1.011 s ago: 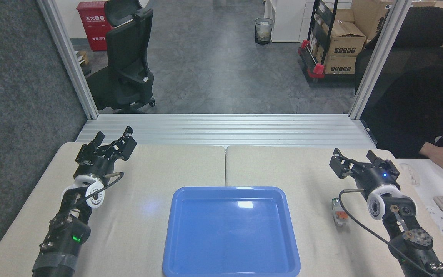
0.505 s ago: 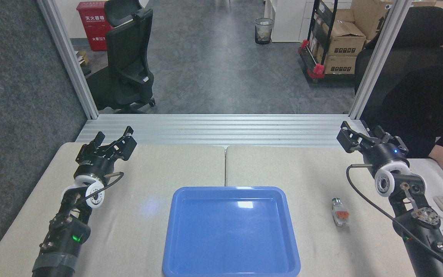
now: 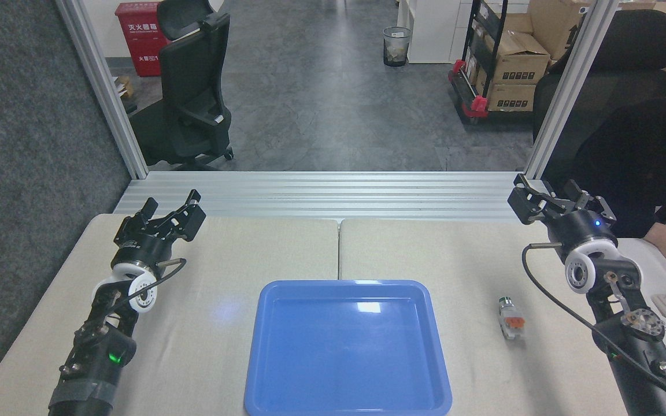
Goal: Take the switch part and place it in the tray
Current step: 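Move the right gripper toward the small switch part beside the tray, then lower the right gripper and grasp the switch part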
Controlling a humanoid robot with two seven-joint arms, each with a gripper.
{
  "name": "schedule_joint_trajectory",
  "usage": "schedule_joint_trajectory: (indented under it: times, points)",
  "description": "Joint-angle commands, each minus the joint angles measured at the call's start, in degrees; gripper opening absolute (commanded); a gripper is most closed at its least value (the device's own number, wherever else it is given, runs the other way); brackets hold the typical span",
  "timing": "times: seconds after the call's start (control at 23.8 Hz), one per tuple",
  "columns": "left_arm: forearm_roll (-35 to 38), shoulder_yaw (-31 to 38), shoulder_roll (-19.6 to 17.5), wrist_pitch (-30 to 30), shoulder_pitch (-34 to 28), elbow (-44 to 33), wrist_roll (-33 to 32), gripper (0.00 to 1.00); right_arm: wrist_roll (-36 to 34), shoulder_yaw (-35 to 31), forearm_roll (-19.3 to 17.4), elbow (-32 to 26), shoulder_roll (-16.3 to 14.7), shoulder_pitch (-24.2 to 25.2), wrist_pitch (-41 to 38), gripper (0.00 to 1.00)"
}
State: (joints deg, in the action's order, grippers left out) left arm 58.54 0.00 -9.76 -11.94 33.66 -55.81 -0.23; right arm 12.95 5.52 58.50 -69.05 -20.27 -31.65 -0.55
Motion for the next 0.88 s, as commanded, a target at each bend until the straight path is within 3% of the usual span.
schedule_joint_trajectory:
  times: [0.0,0.21,0.34,0.63,0.84]
  points:
    - [0.0,-1.4,0.0,0.0,0.0,0.0,0.0,1.0,-7.2,0.1,0.9,0.4,-0.9,1.9,-3.7,0.98]
    - [0.0,-1.4,0.0,0.0,0.0,0.0,0.0,1.0,-11.4,0.5,1.7,1.6,-1.1,4.3,-3.8,0.98]
    - [0.0,-1.3,0.0,0.0,0.0,0.0,0.0,1.0,-13.6,0.5,4.2,1.8,-1.1,4.8,-3.6,0.98]
    - [0.0,-1.3,0.0,0.0,0.0,0.0,0.0,1.0,-14.0,0.5,4.3,1.7,-0.7,5.3,-3.4,0.98]
    - [0.0,-1.4,0.0,0.0,0.0,0.0,0.0,1.0,-13.5,0.5,4.3,1.0,2.2,13.5,-3.2,0.98]
